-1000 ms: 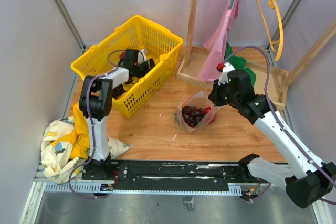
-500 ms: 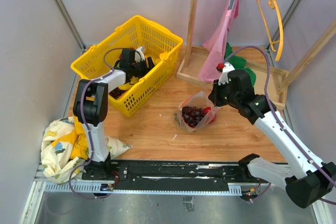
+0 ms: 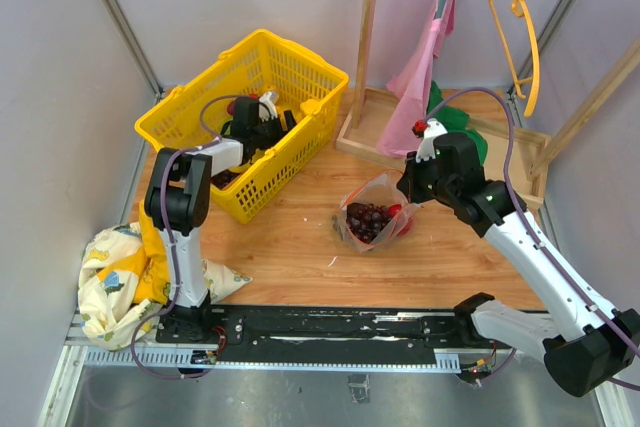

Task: Place the food in the zip-top bag and seal the zipper
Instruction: Pick up the fake fruit from the bin.

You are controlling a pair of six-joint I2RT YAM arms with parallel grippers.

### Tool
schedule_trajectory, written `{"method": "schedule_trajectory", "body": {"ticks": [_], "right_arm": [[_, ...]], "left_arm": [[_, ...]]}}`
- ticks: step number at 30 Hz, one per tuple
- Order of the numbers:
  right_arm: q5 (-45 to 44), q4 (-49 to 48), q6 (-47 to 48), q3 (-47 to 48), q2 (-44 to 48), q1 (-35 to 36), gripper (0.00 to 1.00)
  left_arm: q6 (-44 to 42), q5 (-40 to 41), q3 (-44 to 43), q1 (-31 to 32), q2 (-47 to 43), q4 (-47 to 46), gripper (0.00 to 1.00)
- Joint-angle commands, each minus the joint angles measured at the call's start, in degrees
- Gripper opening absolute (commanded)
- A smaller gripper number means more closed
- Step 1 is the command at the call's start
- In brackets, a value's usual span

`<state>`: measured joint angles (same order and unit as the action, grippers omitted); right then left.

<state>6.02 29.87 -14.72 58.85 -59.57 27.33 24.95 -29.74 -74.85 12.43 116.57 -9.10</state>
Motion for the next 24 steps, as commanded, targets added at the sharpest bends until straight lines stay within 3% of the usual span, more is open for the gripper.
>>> {"method": "schedule_trajectory", "body": {"ticks": [1,16,24], "right_arm": [[0.26,-0.25,0.57,-0.10,0.36,-0.88,0.01],[0.73,0.00,0.58,-0.23,-0.11,-0.88,0.01],[0.69,0.30,0.49,-0.29,0.29,-0.88,0.01]], "left_arm": [[0.18,-0.81,1.33,0.67,2.03,-6.30,0.77],[0.29,-0.97,3.37,0.66,7.09,-16.32,0.76],[-1.24,1.93,9.11,0.67,0.12,-20.69,0.53]]}}
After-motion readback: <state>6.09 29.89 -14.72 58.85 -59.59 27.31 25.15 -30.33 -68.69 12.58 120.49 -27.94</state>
